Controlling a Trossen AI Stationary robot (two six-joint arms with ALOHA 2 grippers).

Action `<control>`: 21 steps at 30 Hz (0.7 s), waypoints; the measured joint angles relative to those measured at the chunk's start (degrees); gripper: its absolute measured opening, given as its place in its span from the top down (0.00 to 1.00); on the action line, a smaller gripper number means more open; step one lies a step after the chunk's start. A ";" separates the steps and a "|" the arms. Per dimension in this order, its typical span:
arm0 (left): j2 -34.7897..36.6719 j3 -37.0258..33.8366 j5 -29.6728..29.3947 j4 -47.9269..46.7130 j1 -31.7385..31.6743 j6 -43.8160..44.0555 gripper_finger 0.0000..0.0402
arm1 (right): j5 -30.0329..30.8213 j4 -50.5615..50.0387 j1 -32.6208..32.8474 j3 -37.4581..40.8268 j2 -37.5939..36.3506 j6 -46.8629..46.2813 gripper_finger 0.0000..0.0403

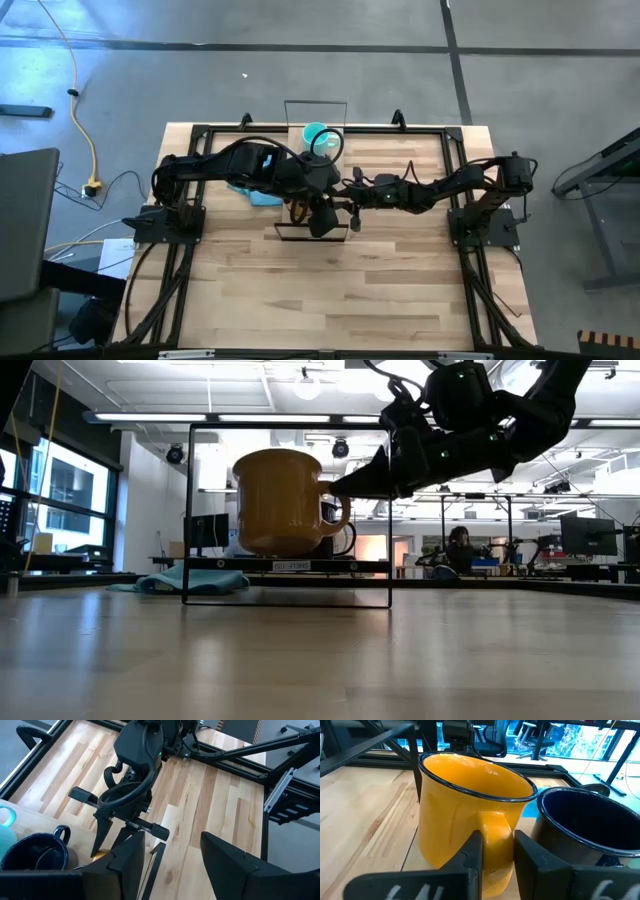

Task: Stack small to large cups/mugs on shelf
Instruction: Put the yellow mug on the shelf

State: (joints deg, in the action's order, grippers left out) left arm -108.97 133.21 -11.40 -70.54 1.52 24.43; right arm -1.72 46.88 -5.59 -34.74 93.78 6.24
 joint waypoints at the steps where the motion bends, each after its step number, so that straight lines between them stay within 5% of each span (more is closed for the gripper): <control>1: 0.00 0.00 0.01 0.00 0.00 0.03 0.55 | 0.00 -0.01 0.03 0.00 0.00 -0.02 0.90; 7: 0.00 0.00 0.01 0.00 0.00 0.36 0.55 | 0.01 0.95 0.12 1.18 -0.02 -0.75 0.90; 14: 0.00 0.00 0.01 -0.04 0.00 0.89 0.55 | 3.16 16.89 0.39 12.40 -0.26 -6.27 0.90; 21: 0.00 0.00 -0.06 0.10 -0.07 0.89 0.55 | 4.53 10.96 2.40 8.80 -2.25 -1.43 0.99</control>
State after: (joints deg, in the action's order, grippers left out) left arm -108.97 133.21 -11.46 -70.45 1.45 25.32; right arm 2.81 57.84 -3.19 -25.95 91.53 4.81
